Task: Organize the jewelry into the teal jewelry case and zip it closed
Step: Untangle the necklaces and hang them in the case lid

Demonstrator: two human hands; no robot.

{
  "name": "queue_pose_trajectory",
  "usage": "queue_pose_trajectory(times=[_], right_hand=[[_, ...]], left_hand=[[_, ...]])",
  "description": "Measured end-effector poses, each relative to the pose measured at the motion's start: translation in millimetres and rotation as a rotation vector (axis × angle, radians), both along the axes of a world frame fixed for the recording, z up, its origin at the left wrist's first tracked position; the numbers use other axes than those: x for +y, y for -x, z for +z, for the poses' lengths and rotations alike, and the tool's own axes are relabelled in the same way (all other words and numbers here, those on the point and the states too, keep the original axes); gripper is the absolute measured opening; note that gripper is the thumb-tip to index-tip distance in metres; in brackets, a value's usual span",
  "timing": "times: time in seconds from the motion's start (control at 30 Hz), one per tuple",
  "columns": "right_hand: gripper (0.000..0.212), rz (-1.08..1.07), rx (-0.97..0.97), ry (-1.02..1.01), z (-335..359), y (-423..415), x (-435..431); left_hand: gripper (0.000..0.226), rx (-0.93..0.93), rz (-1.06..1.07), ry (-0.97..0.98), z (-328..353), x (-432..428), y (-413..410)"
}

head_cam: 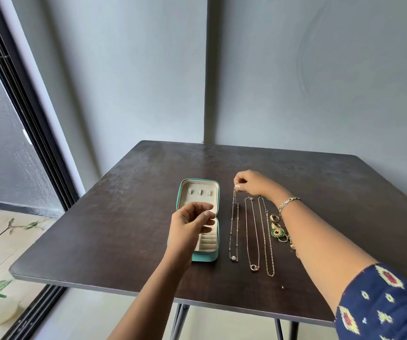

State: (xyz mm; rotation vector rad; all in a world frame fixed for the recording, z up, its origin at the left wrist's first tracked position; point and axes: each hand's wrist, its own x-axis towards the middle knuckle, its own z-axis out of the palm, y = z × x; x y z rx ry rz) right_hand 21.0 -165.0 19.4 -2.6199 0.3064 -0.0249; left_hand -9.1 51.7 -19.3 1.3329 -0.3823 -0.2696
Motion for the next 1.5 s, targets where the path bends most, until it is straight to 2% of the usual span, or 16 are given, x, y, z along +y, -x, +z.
queue_pose_trajectory(times=[0.13,0.33,0.8,1.07,1.27,1.43,1.5], right_hand=[[0.028,-0.008,-0.085,-0.315,18.8,10.5,9.4],[0.028,0.075,-0.155,-0.488,49.0,31.7,14.8],[0.018,0.267,-0.183,-0.532,110.4,74.3,40.4],[0.017,0.265,-0.201,-0.571,132.8,88.5,54.1],[0.015,0.221,-0.208,-0.696,147.8,99.4,62.6],[0.008,0.209,-0.211,-0.696,156.4,105.8,64.4],[0.008,0.194,-0.208,-0.628,158.5,107.6,63.4]], left_hand=[[0.012,-0.018,-0.002,-0.026,8.0,-3.6,0.4],[0.015,-0.065,0.009,-0.058,16.9,-12.7,1.7],[0.008,-0.212,0.037,-0.065,60.1,-26.3,13.9],[0.013,-0.259,-0.036,-0.051,72.6,-25.1,26.6],[0.013,-0.204,-0.091,-0.024,67.0,-21.3,33.3],[0.014,-0.134,-0.178,0.019,58.7,-20.7,40.7],[0.014,-0.121,-0.189,0.034,57.6,-20.2,42.5]])
